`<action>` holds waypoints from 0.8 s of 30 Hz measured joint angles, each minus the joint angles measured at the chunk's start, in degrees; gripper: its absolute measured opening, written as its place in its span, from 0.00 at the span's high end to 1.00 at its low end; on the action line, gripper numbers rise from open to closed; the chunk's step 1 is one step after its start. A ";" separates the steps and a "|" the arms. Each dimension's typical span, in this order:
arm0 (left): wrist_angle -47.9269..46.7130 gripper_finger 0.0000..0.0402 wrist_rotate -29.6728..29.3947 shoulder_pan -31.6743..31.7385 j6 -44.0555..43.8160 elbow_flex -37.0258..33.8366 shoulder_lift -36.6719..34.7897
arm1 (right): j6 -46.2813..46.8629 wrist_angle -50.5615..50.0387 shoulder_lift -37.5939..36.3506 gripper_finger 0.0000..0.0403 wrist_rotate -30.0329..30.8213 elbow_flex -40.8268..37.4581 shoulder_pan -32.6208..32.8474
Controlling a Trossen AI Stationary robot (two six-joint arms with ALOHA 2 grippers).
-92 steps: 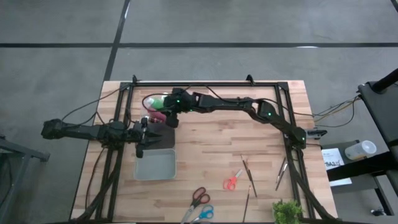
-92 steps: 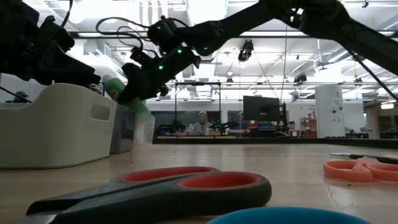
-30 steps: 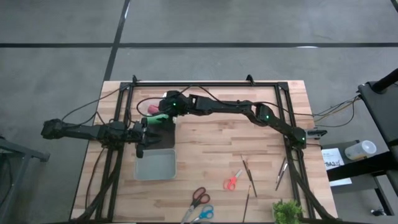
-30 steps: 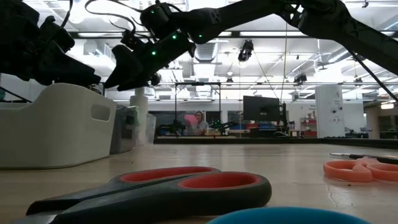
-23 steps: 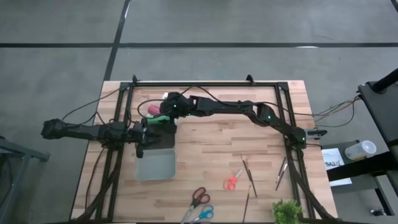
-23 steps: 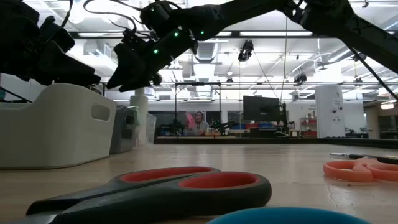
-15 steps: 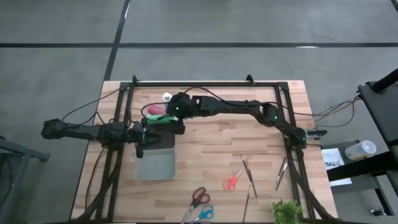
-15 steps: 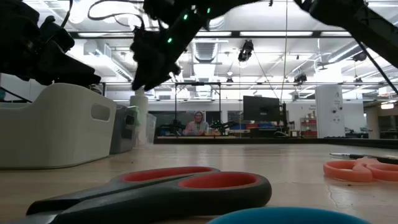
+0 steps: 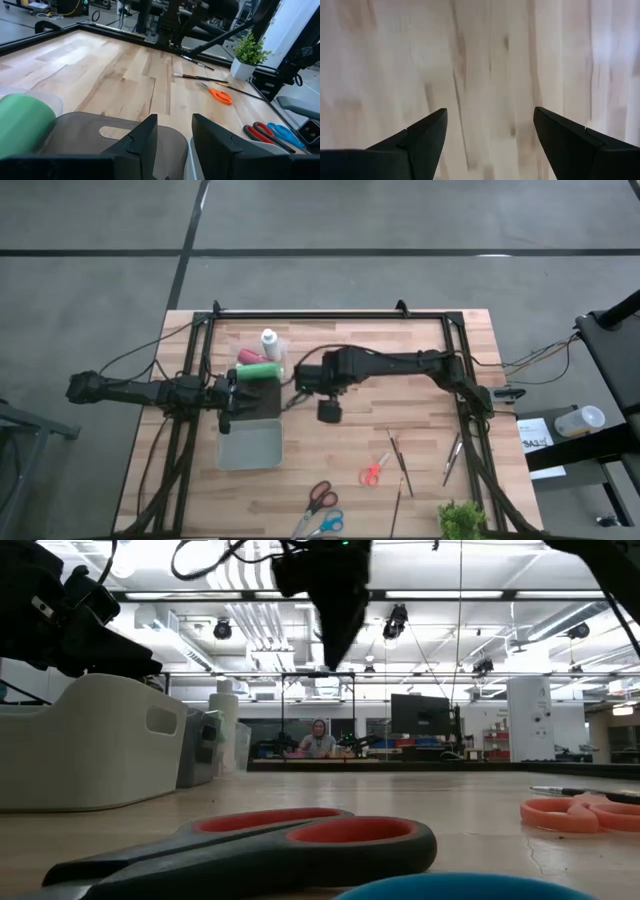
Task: Pick & Place Paint Supplies
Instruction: Put the left silver makeup brush into the black bin
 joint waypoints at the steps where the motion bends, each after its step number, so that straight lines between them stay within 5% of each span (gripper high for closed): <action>1: 0.00 0.68 0.00 -0.02 0.00 0.00 0.00 | 0.81 -0.48 -0.36 0.27 0.46 -0.78 0.61; 11: -0.02 0.68 0.01 -0.02 0.00 0.00 0.34 | 8.98 6.27 -6.19 0.27 13.13 -17.06 7.11; 24: 0.00 0.68 0.01 -0.02 0.00 0.00 0.39 | 30.14 21.76 -28.89 0.27 6.88 -48.12 7.86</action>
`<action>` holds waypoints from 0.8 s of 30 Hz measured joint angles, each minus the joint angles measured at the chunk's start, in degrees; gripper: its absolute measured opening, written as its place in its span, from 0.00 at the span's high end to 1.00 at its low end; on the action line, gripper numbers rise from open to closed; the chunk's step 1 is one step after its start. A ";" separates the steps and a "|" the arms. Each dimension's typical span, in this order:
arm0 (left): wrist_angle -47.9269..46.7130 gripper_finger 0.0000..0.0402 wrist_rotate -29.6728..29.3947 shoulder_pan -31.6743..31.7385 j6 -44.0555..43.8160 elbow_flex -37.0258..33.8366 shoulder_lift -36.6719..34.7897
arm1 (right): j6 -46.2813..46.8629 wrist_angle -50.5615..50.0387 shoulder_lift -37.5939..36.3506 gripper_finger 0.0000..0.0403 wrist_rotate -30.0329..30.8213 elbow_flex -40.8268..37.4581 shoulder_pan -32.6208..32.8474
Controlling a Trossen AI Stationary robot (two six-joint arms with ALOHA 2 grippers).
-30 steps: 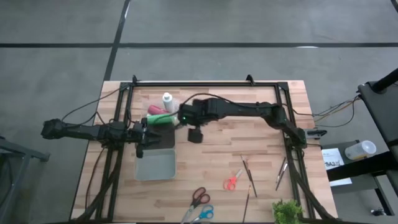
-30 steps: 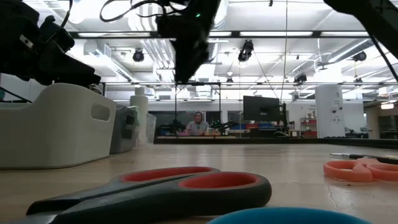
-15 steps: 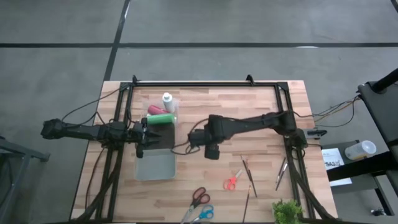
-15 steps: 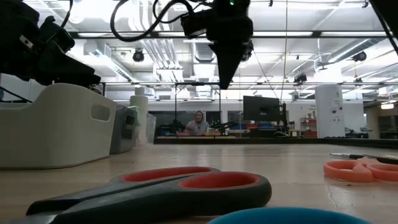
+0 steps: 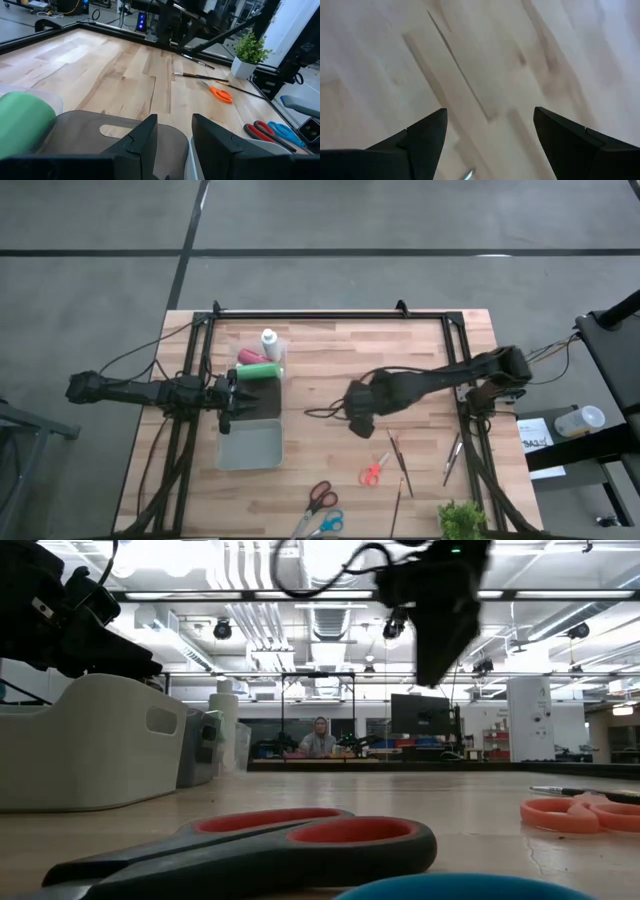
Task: Pick & Place Paint Supplies
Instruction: Put the left silver makeup brush into the black bin
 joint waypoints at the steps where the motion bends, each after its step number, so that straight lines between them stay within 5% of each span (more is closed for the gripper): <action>1: 0.00 0.68 -0.01 0.00 0.00 0.00 0.00 | 2.12 0.01 -1.73 0.27 -1.00 -1.72 0.09; 13: 0.00 0.68 -0.01 0.01 0.00 0.01 0.00 | 13.89 2.73 -16.10 0.27 -2.72 -14.40 3.88; 24: -0.01 0.68 -0.01 0.00 0.00 0.00 0.00 | 23.52 9.46 -19.38 0.27 -5.73 -22.70 7.79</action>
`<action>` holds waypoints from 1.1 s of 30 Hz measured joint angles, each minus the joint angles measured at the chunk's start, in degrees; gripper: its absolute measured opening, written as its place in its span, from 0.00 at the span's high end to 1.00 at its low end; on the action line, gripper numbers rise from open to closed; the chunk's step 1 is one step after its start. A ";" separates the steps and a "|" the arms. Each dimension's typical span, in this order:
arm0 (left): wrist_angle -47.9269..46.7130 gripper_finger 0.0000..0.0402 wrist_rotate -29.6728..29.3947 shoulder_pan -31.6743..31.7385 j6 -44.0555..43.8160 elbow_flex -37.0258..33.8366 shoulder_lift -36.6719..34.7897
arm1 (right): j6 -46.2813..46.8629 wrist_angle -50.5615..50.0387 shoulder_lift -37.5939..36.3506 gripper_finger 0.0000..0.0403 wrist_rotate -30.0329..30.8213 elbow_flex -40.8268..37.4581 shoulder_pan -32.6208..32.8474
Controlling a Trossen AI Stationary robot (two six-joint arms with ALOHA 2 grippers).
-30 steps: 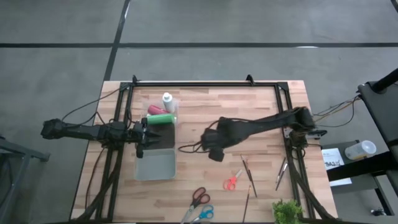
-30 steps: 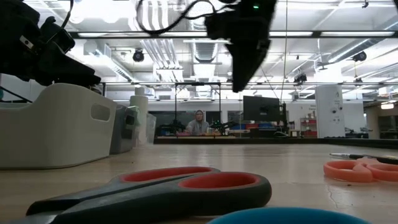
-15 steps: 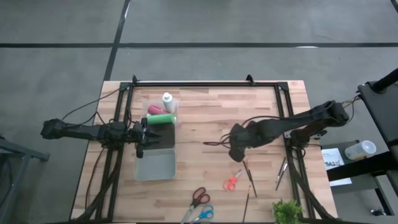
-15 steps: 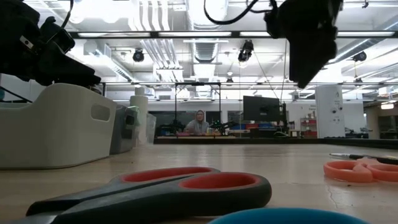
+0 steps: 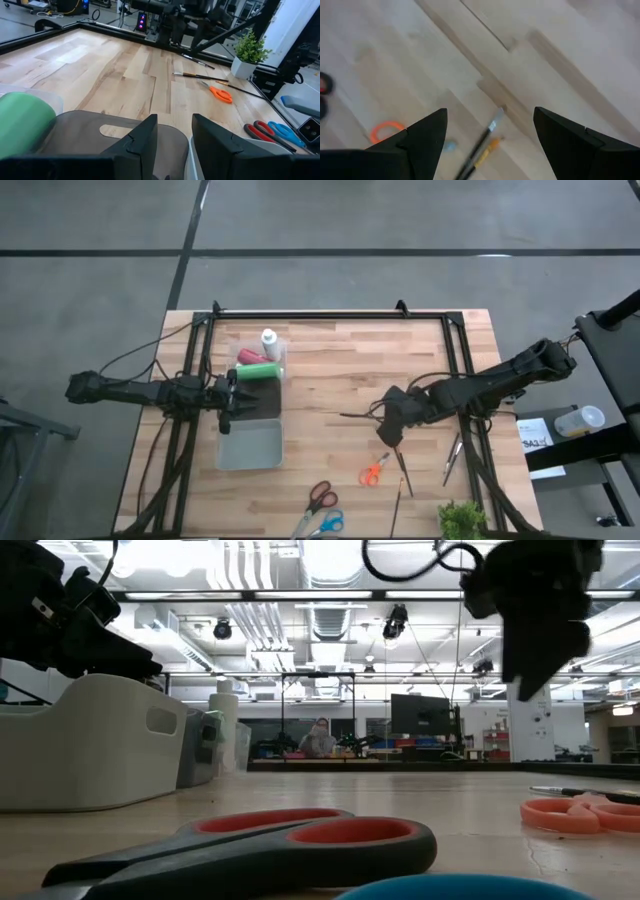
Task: Pick & Place Paint Supplies
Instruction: Put the left silver makeup brush into the black bin
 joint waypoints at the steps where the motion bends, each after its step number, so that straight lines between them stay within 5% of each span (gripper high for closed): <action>1: 0.00 0.68 0.00 0.00 -0.01 0.01 0.00 | 1.47 -0.98 0.00 0.27 0.01 0.00 0.53; 20: -0.01 0.68 0.00 0.02 0.00 0.00 0.00 | 21.81 0.40 1.66 0.27 3.12 0.37 5.86; 33: 0.01 0.68 0.01 0.00 0.00 0.01 0.00 | 28.80 0.47 12.48 0.27 -3.43 1.59 5.89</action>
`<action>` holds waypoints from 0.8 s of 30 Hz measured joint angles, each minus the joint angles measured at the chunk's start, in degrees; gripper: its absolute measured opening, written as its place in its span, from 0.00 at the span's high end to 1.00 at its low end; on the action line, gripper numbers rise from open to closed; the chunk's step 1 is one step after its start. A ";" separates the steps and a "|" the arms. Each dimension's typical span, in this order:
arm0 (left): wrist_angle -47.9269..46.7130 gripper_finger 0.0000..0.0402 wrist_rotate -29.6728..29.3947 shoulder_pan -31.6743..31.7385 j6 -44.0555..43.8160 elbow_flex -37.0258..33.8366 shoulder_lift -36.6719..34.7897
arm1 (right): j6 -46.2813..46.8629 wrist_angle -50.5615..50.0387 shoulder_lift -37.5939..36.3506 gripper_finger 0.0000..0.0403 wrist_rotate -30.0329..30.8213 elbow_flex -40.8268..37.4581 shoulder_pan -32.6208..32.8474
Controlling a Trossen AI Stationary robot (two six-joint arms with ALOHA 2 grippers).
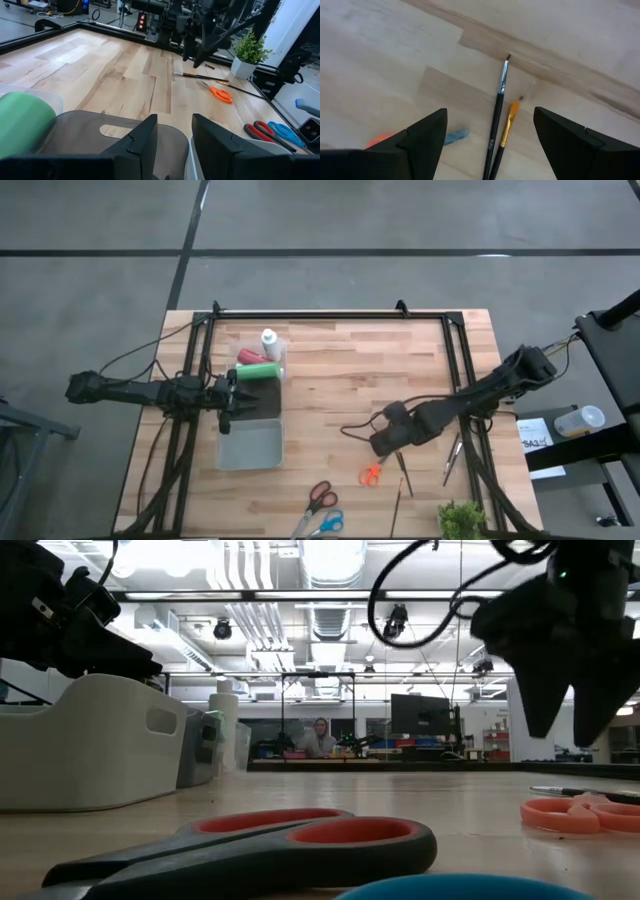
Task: Pick & Place Paint Supplies
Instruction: Put the left silver makeup brush into the black bin
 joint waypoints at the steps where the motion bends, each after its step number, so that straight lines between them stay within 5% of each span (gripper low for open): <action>1: 0.00 0.68 0.01 0.01 0.00 -0.01 0.00 | 0.17 0.00 0.57 0.27 -0.13 0.28 -0.18; 24: 0.00 0.68 0.00 0.00 0.00 -0.01 0.00 | -1.12 -0.57 10.21 0.27 -2.87 2.14 -5.15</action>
